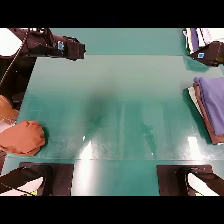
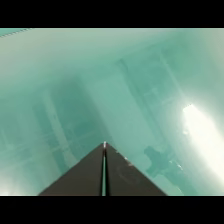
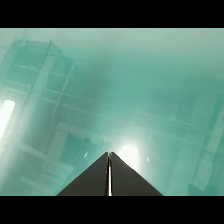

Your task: Fold the shirts.

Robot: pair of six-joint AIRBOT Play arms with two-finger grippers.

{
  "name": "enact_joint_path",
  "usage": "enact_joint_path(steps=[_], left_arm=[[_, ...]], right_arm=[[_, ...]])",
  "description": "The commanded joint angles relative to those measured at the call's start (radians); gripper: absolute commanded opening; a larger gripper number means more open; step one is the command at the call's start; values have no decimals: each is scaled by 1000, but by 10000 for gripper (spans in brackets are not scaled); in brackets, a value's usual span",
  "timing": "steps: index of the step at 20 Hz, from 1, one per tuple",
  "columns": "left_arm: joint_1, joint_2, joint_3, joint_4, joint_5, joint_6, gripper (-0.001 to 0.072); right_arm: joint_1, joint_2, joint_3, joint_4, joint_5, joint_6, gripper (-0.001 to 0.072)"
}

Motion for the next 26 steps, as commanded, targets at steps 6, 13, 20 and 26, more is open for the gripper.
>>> enact_joint_path(steps=[6, 13, 20, 26], left_arm=[[111, 143, -21, 205, -202, -12, 22], [431, 412, -479, 524, -494, -82, 652], [583, 410, -913, 521, -250, -118, 655], [583, 410, -938, 512, -239, -167, 129]], right_arm=[[1, 0, 1, 0, 3, 0, 16], [1, 0, 1, 0, 2, 0, 16], [2, 0, 1, 1, 3, 0, 16], [2, 0, 1, 2, 3, 1, 16]])
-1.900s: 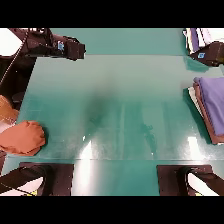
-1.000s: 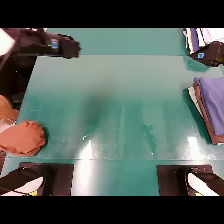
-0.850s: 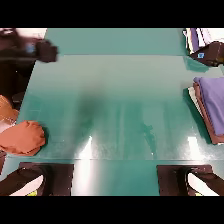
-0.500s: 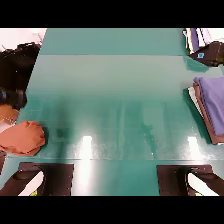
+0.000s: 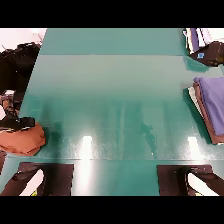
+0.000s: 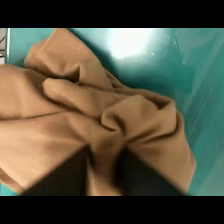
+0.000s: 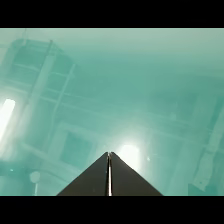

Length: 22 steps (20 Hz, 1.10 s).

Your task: Fold the shirts.

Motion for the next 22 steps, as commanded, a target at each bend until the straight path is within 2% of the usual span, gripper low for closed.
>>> enact_joint_path(steps=[1, 3, 6, 8, 11, 16, 19, 22], left_arm=[[7, 1, -14, -1, 6, -18, 26], [7, 1, 74, -3, -18, -18, 22], [-10, 1, 394, -53, -76, 11, 21], [-85, 1, 640, -51, -98, 10, 20], [-280, 1, 916, -48, -81, 10, 19], [-588, -27, 1023, -3, 21, 10, 17], [-752, -139, 1022, 1, -22, 9, 18], [-925, -312, 1022, -75, -46, -11, 20]], right_arm=[[1, 0, 1, 1, 0, 1, 16], [1, 0, 2, 2, -6, 1, 16], [0, 15, 2, 10, -47, 1, 16], [0, 43, 2, 10, -111, 1, 16], [0, 92, 2, 8, -218, 1, 15], [0, 116, 2, 8, -262, 1, 15], [-1, 116, 3, 5, -274, 2, 15], [-37, 111, 33, 7, -250, 2, 15]])
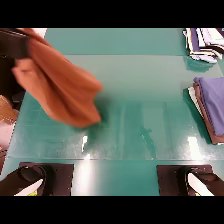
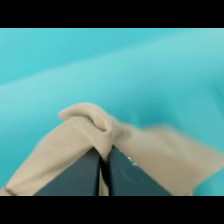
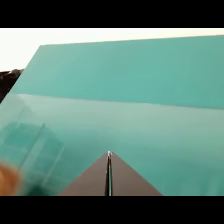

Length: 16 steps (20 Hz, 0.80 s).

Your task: Fold the shirts.

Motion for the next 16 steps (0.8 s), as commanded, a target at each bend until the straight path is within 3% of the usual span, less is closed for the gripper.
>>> enact_joint_path(steps=[1, 3, 4, 5, 6, 11, 13, 16], left_arm=[[-210, -190, 12, -97, 7, -17, 21], [-296, -309, 12, -150, 98, -15, 25], [-323, -357, 12, -153, 148, 3, 175], [-334, -389, 12, -153, 187, 16, 514], [-330, -409, 12, -146, 215, 18, 646], [-114, -427, 10, -120, 181, 17, 645], [10, -469, 9, -192, 133, 34, 646], [155, -563, -7, -423, 132, 129, 645]], right_arm=[[-47, -13, 53, 0, 35, 1, 15], [-101, -45, 131, 0, 108, 1, 15], [-123, -65, 170, 0, 154, 1, 15], [-143, -86, 209, 0, 208, 0, 15], [-160, -106, 242, 0, 254, 1, 15], [-177, -173, 287, 2, 382, 1, 15], [-158, -173, 240, 1, 375, 1, 15], [-106, -173, 148, 0, 353, 0, 15]])
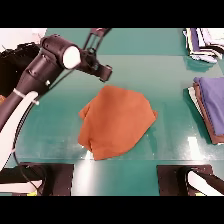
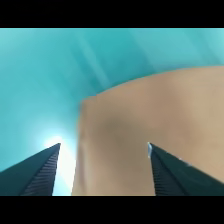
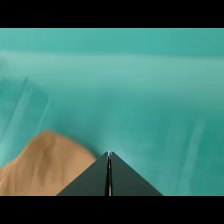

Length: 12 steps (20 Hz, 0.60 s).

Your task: Fold the shirts.

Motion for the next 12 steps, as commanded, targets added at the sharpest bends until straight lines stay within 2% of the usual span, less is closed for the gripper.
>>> enact_joint_path(steps=[1, 3, 7, 10, 11, 12], left_arm=[[165, -117, -9, -284, -12, 112, 646], [205, -204, -9, -386, 2, 164, 646], [198, -334, -9, -448, 10, 195, 645], [179, -367, -9, -472, 76, 208, 642], [179, -367, -8, -473, 100, 208, 470], [182, -367, -3, -471, 111, 208, 188]], right_arm=[[47, -6, -88, -1, -8, 0, 15], [76, -6, -152, -1, -35, 0, 15], [97, -6, -258, -2, -62, 0, 15], [70, -4, -348, -1, -60, 24, 15], [59, 5, -394, -2, -61, 27, 15], [46, 16, -443, -6, -61, 28, 15]])
